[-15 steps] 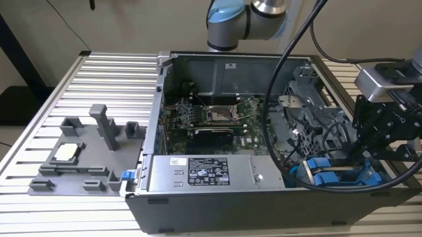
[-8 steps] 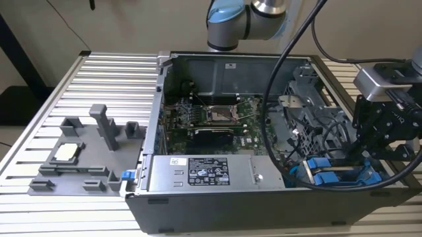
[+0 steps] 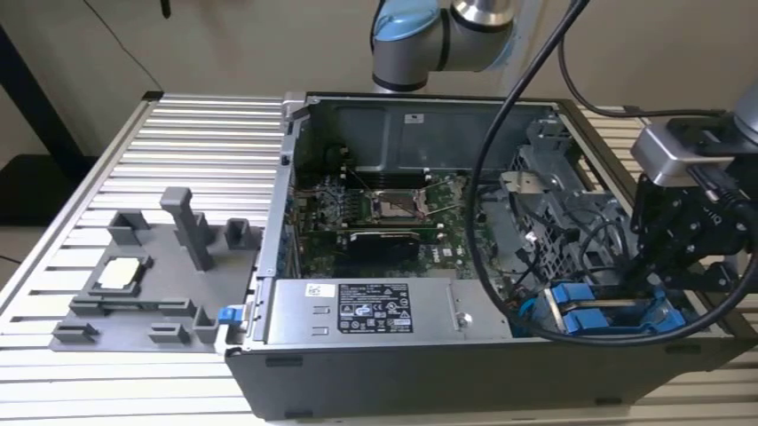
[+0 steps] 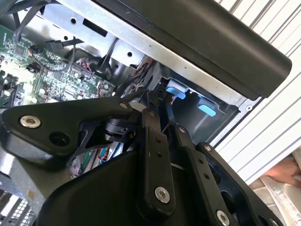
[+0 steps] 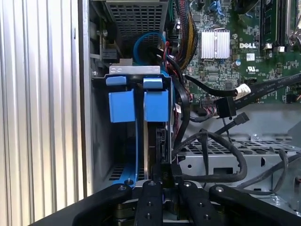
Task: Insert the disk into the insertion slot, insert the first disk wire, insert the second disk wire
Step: 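Insert the first disk wire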
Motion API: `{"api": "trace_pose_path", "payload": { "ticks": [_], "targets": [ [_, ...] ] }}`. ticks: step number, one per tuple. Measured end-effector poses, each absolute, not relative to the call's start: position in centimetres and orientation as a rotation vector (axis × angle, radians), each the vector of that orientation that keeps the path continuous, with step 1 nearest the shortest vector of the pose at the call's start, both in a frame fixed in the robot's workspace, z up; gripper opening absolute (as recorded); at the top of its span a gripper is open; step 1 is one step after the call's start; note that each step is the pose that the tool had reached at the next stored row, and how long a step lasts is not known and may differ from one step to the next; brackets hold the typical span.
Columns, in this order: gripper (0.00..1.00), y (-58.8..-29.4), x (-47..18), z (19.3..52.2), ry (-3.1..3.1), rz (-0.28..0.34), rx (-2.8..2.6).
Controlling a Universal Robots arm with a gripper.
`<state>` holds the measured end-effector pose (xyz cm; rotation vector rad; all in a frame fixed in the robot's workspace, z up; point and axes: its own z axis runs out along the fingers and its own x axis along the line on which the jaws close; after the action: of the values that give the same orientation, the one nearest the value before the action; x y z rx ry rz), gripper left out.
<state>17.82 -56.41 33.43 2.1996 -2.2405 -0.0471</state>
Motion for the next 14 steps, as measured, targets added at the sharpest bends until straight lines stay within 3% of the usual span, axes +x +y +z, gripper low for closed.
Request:
{"api": "trace_pose_path", "payload": {
  "ticks": [11, 12, 14],
  "targets": [
    [0.20, -56.4, 17.8, 33.3, -2.242, -0.050, 2.201],
    [0.27, -56.4, 17.8, 33.6, -2.242, -0.050, 2.201],
    [0.27, -56.4, 17.8, 34.5, -2.242, -0.051, 2.201]
  ]
}}
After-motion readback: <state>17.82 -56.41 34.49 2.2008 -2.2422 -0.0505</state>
